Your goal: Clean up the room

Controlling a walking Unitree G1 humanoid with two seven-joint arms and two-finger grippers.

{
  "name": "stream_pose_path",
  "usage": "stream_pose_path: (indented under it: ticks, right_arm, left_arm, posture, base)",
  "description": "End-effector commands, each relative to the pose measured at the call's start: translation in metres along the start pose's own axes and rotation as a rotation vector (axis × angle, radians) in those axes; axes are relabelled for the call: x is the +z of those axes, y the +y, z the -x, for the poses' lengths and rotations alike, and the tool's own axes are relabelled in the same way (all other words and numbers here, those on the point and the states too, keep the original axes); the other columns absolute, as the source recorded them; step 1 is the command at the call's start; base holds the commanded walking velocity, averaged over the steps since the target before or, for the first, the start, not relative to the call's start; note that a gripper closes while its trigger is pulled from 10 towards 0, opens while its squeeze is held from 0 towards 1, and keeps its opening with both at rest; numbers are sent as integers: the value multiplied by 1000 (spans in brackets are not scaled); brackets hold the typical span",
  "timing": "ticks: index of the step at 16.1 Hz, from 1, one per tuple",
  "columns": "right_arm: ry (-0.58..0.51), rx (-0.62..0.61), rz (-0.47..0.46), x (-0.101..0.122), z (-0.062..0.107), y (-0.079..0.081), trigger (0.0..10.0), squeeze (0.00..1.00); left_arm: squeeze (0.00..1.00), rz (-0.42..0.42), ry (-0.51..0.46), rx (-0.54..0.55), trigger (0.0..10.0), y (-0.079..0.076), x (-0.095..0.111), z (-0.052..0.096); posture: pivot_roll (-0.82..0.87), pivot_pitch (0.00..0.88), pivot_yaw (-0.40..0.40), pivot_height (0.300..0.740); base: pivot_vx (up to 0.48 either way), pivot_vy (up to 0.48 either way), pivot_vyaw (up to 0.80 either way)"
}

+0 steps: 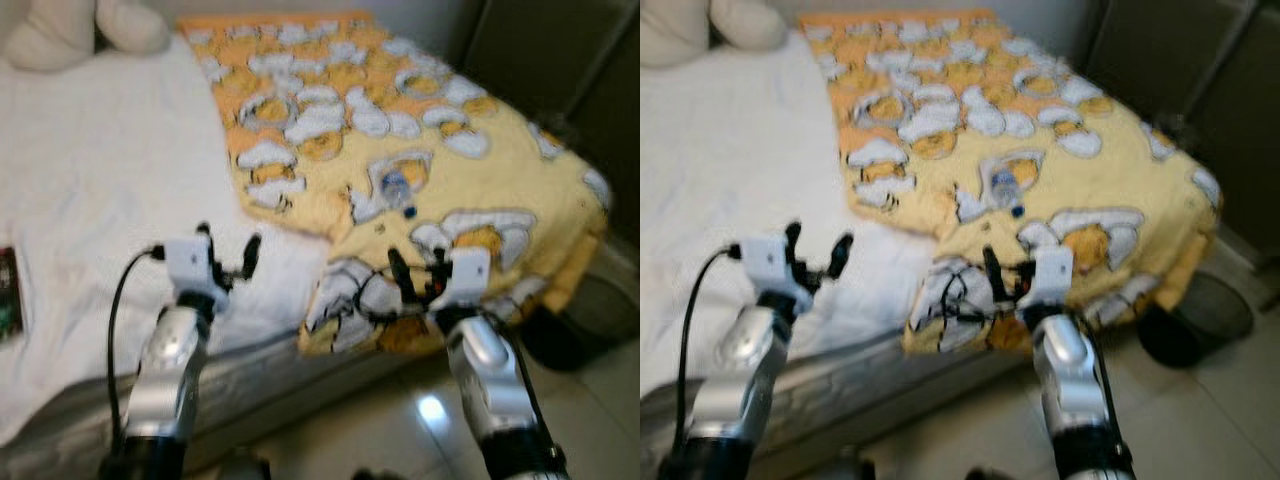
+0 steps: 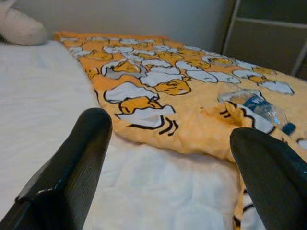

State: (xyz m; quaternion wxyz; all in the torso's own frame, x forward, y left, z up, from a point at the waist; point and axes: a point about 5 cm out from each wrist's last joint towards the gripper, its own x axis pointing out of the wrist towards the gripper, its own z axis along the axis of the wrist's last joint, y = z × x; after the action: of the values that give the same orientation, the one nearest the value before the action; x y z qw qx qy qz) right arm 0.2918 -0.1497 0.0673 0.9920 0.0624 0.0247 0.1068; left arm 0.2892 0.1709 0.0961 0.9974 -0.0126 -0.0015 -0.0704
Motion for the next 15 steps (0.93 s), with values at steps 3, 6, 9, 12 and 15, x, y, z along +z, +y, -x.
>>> stream_pose_path:
  ticks: [3, 6, 9, 12, 15]
  right_arm:
    - [-17, -24, 26, 5, 3, -6, 10000, 0]
    - [-8, -30, 20, 1, 4, -6, 10000, 0]
    - [-13, -51, 23, 2, 2, -8, 10000, 0]
    - [-25, -52, 31, 5, 0, -8, 10000, 0]
    - [-42, -52, 43, 8, -2, -7, 10000, 0]
  left_arm:
    - [0, -30, -6, -29, 10000, -9, 6, -12]
    - [0, -14, 7, -1, 10000, -5, 5, -15]
    - [0, -17, 11, -2, 10000, -6, 5, -20]
    - [0, -28, 10, -17, 10000, -10, 6, -25]
    - [0, -53, 17, -41, 10000, -14, 5, -29]
  posture:
    - [-3, 0, -19, 740]
    - [-6, 0, -5, 740]
    - [-19, 0, 12, 740]
    - [-34, 0, 19, 740]
    - [-45, 0, 35, 740]
  base:
    - [0, 0, 0]
    - [0, 0, -615]
    - [0, 0, 0]
    - [0, 0, 0]
    - [0, 0, 0]
